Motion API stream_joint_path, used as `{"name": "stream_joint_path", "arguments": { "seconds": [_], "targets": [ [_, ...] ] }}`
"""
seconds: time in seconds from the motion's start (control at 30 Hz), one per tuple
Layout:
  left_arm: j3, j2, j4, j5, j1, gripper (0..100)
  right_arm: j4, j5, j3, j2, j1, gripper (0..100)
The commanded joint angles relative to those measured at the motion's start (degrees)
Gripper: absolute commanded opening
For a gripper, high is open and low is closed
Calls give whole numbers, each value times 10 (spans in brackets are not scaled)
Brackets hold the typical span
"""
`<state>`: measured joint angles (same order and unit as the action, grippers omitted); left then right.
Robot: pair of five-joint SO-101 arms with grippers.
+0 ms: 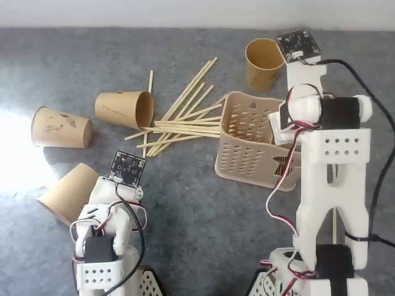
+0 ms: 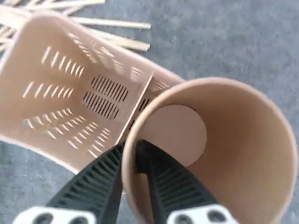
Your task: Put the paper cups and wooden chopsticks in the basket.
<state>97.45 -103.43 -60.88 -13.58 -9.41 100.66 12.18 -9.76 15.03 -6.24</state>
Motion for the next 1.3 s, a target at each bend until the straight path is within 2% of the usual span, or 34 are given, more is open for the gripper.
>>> {"name": "stream_joint_path", "arguments": {
  "seconds": [0.0,0.1,0.27,0.33,0.57,0.67,1.07,1.17,1.27],
  "targets": [
    [-10,-4,19,4,-4,22,23,0,-3,0,7,9],
    [-10,-4,19,4,-4,22,23,0,-4,6,7,48],
    [-10,-4,19,4,-4,22,24,-2,-4,6,7,336],
    [-10,-4,19,4,-4,22,24,1,-4,6,5,395],
    [-10,-4,19,4,-4,22,22,2,-6,22,-36,359],
    [-10,-4,19,4,-4,22,22,25,-41,56,-51,353],
    [-10,-4,18,4,-4,22,22,36,-32,96,-29,300],
    [-10,-4,18,4,-4,22,22,36,-35,115,13,300],
    [-10,-4,18,4,-4,22,22,36,-33,131,109,299]
  ]
}}
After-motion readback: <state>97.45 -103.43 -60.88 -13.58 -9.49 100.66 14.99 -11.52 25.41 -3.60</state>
